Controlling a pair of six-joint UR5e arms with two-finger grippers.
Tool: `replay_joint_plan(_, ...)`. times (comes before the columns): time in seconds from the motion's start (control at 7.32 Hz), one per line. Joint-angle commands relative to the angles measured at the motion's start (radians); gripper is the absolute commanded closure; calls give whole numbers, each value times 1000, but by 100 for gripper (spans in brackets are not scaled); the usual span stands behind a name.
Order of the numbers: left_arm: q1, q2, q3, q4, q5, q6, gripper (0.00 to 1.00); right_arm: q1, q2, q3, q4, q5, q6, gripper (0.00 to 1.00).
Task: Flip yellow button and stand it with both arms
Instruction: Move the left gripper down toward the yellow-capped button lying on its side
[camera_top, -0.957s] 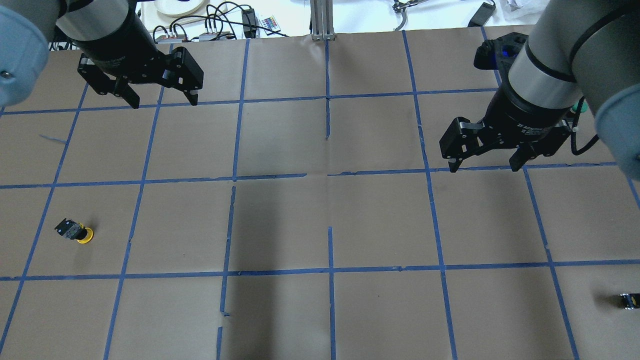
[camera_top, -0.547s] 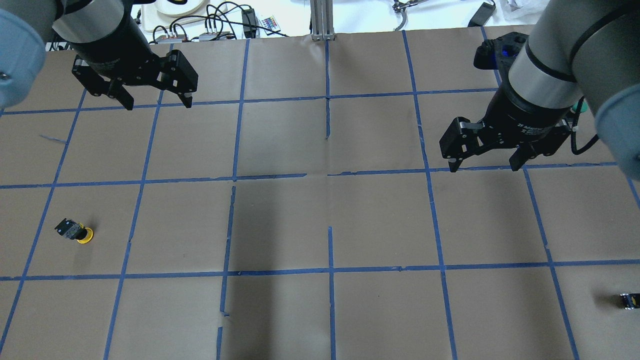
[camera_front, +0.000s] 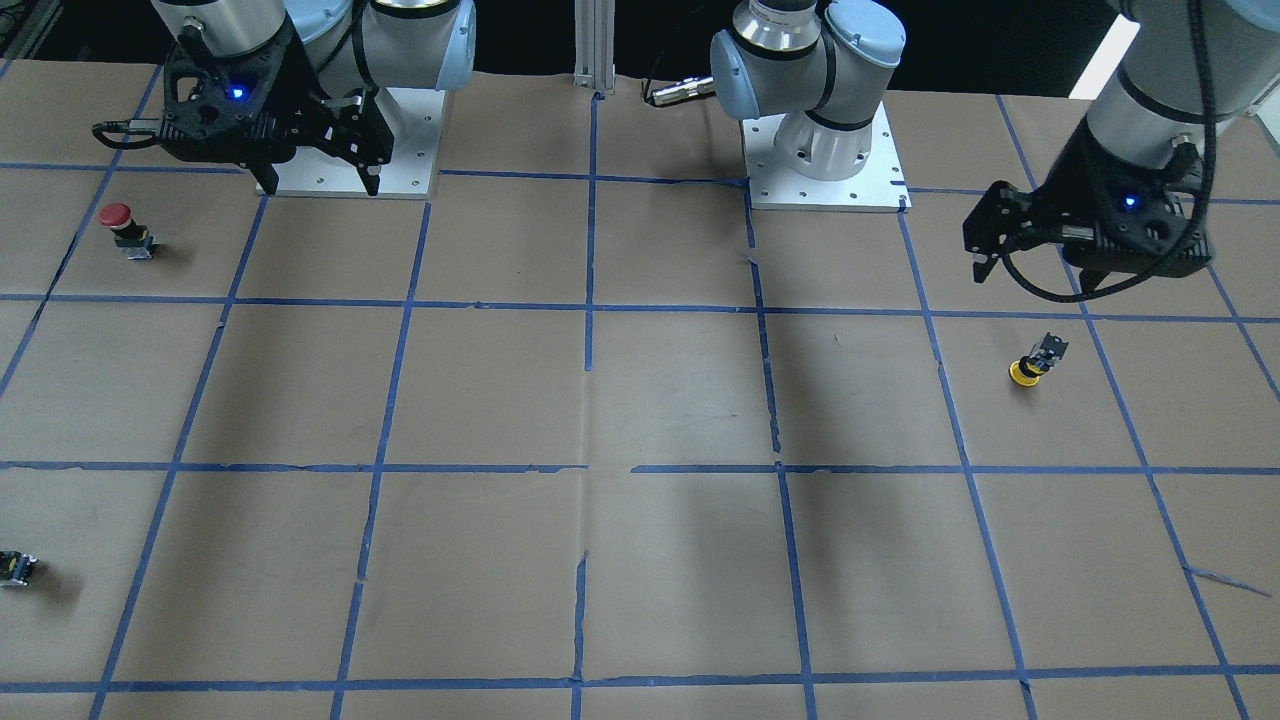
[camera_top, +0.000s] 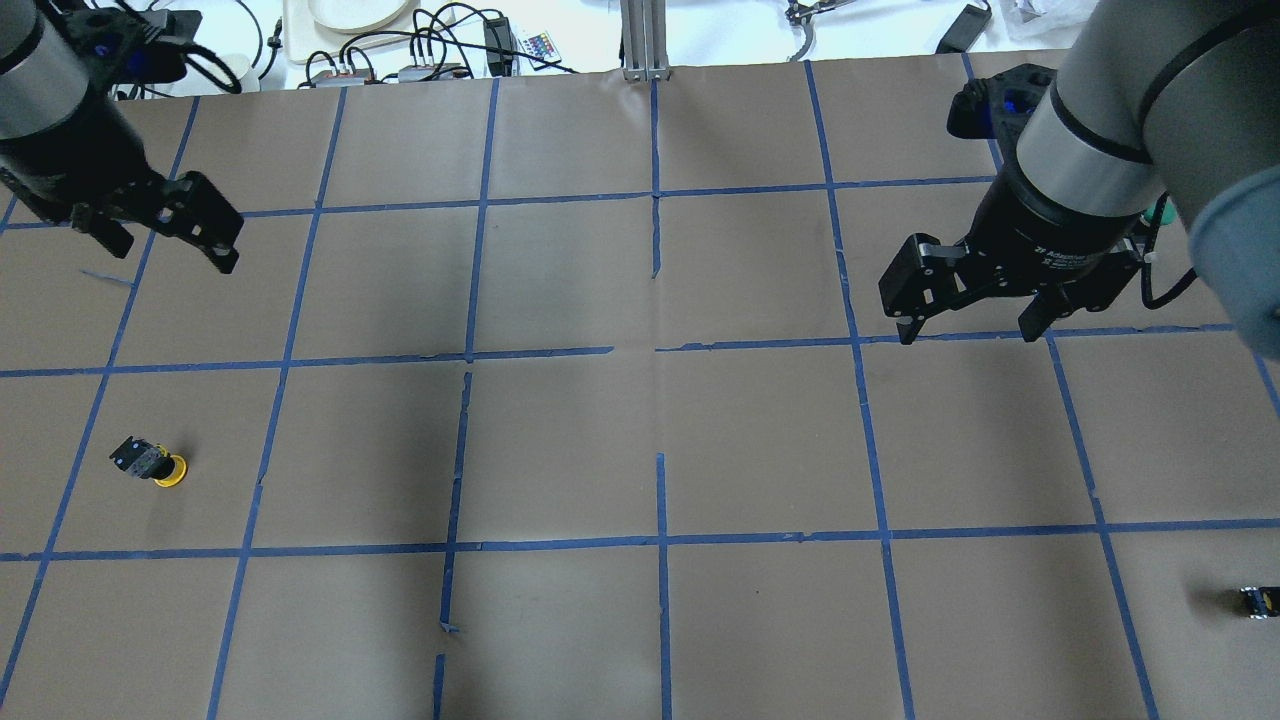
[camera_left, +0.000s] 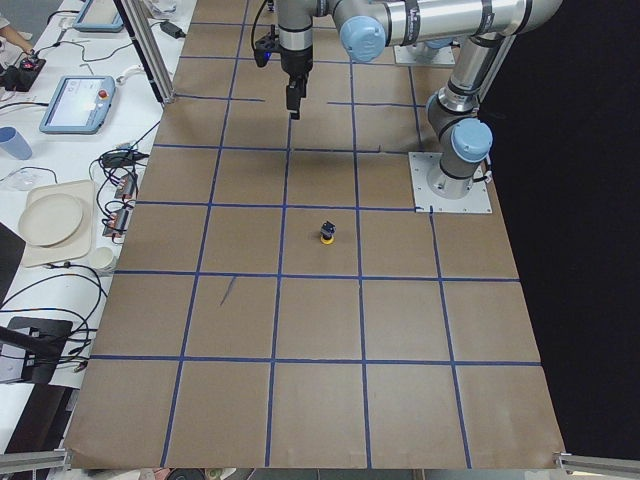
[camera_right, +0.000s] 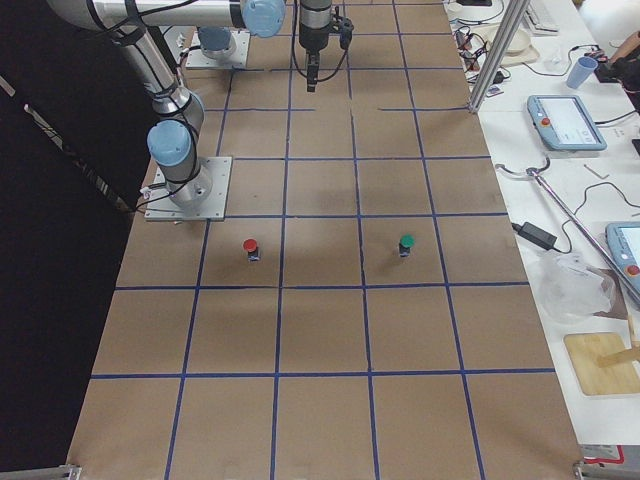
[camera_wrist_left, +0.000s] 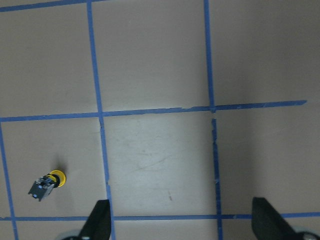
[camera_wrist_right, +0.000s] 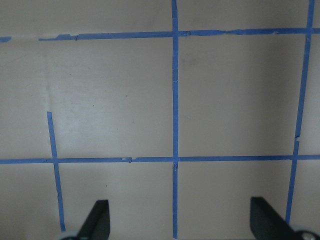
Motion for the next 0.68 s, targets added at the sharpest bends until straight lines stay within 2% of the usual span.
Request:
replay_joint_plan(0.0, 181, -16, -124, 164, -10, 312, 2, 0, 0, 0, -3, 0, 0, 0)
replay_joint_plan(0.14, 246, -12, -212, 220, -42, 400, 2, 0, 0, 0, -6, 0, 2, 0)
replay_joint_plan(0.27, 291, -21, -272, 335, -90, 539, 2, 0, 0, 0, -4, 0, 2, 0)
replay_joint_plan(0.41, 349, -48, -341, 442, -96, 718, 2, 0, -2, 0, -6, 0, 2, 0)
replay_joint_plan(0.55, 416, -73, -404, 475, -108, 822, 2, 0, -2, 0, -6, 0, 2, 0)
